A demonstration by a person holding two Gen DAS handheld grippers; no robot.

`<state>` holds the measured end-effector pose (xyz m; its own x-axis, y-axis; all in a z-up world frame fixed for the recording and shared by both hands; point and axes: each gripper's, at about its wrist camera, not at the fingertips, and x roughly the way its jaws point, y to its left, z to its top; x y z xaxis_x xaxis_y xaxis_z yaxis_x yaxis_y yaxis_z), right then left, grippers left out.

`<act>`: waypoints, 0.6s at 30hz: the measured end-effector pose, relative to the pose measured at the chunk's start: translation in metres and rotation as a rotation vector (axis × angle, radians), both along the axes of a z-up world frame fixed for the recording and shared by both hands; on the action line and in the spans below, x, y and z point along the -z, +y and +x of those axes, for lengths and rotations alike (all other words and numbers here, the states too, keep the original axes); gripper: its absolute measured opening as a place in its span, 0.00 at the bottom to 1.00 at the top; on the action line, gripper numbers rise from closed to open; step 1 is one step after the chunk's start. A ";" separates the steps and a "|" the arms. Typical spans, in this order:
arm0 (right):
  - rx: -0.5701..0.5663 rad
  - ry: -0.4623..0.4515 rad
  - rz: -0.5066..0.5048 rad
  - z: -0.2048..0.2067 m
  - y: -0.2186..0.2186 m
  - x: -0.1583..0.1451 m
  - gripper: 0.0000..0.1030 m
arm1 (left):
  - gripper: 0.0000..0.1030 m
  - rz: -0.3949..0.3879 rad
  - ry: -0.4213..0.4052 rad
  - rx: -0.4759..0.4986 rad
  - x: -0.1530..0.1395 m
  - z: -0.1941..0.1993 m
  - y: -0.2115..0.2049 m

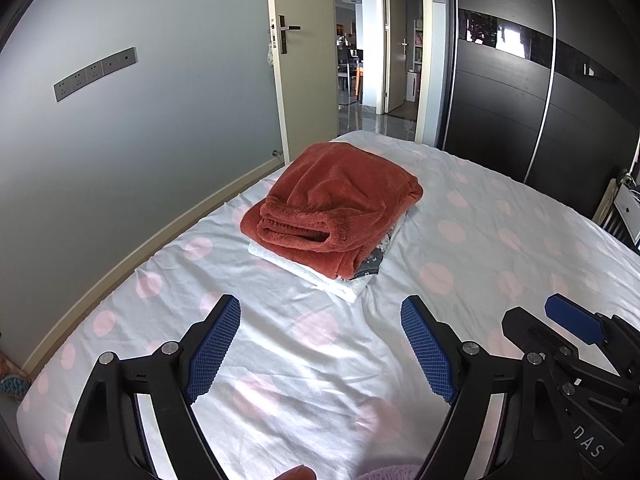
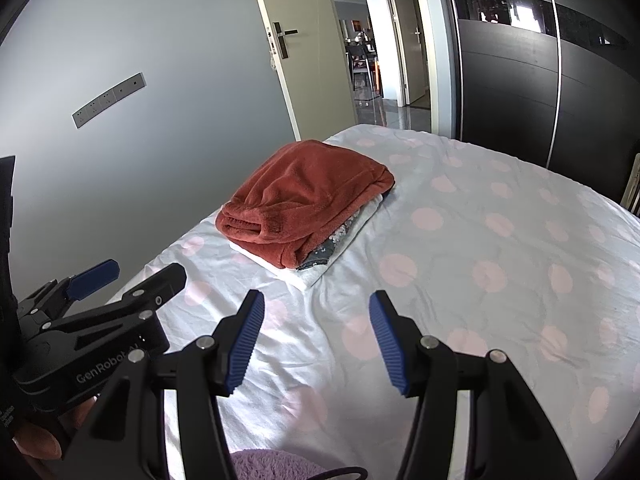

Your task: Fold clothes

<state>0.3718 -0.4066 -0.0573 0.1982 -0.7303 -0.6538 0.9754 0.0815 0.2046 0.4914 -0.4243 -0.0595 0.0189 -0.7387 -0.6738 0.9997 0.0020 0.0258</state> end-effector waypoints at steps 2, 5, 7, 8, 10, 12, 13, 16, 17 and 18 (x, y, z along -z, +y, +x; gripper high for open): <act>-0.003 -0.003 -0.005 -0.001 0.002 -0.001 0.52 | 0.81 0.000 0.001 0.006 -0.001 -0.002 0.001; -0.007 -0.002 -0.014 -0.001 0.005 -0.003 0.52 | 0.81 -0.003 -0.009 0.010 -0.002 -0.006 0.004; -0.006 -0.003 -0.019 -0.002 0.008 -0.004 0.52 | 0.81 -0.005 -0.013 0.012 -0.004 -0.008 0.006; -0.005 -0.004 -0.022 -0.003 0.009 -0.004 0.52 | 0.81 -0.006 -0.012 0.013 -0.004 -0.009 0.007; -0.004 -0.007 -0.026 -0.004 0.011 -0.006 0.52 | 0.81 -0.008 -0.012 0.014 -0.006 -0.010 0.008; -0.001 -0.005 -0.028 -0.004 0.013 -0.007 0.52 | 0.81 -0.013 -0.017 0.013 -0.007 -0.011 0.010; 0.001 -0.004 -0.029 -0.005 0.014 -0.007 0.52 | 0.81 -0.013 -0.018 0.013 -0.008 -0.011 0.011; 0.006 0.000 -0.031 -0.006 0.017 -0.008 0.52 | 0.81 -0.013 -0.023 0.015 -0.008 -0.013 0.013; 0.007 -0.001 -0.032 -0.006 0.018 -0.008 0.52 | 0.81 -0.013 -0.025 0.016 -0.008 -0.014 0.014; 0.009 -0.002 -0.032 -0.007 0.019 -0.008 0.52 | 0.81 -0.013 -0.028 0.016 -0.008 -0.014 0.015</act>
<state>0.3646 -0.3873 -0.0493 0.1930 -0.7525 -0.6297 0.9758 0.0797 0.2039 0.4770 -0.4097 -0.0516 0.0254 -0.7475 -0.6638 0.9985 -0.0139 0.0538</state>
